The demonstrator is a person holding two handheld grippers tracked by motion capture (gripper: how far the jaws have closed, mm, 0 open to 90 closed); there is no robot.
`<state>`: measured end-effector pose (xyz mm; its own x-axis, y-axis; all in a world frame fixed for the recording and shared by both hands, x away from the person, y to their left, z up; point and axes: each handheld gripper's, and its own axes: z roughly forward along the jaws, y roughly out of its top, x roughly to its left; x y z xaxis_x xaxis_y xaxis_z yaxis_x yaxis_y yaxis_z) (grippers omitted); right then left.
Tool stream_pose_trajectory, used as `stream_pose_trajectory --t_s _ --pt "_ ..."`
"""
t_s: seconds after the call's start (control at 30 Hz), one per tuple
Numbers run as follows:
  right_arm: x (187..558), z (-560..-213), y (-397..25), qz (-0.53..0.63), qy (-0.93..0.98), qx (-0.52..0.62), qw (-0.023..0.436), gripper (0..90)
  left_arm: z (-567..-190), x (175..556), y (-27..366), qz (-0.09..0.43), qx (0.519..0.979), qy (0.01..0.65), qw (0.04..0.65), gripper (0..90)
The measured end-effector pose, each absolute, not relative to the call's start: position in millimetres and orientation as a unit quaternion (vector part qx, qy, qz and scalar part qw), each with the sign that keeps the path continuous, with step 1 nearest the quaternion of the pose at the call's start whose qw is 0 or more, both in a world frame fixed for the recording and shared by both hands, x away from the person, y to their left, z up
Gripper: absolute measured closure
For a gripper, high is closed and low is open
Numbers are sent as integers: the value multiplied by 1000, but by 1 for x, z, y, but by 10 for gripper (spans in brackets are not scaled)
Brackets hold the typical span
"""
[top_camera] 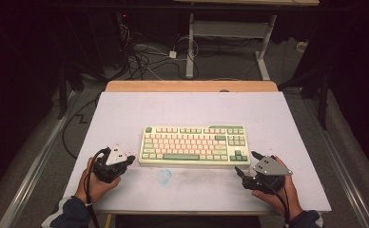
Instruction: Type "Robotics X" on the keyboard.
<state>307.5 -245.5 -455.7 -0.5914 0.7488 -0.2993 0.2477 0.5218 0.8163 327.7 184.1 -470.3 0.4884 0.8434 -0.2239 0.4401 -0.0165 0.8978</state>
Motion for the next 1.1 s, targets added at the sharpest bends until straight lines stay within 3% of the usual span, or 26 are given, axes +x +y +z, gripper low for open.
stream_pose_trajectory --t_s 0.47,1.1 --pt "309 -457 -244 375 808 313 329 252 -450 360 139 170 705 441 529 877" --pt "309 -460 -244 368 815 308 325 253 -465 393 101 160 732 437 497 876"
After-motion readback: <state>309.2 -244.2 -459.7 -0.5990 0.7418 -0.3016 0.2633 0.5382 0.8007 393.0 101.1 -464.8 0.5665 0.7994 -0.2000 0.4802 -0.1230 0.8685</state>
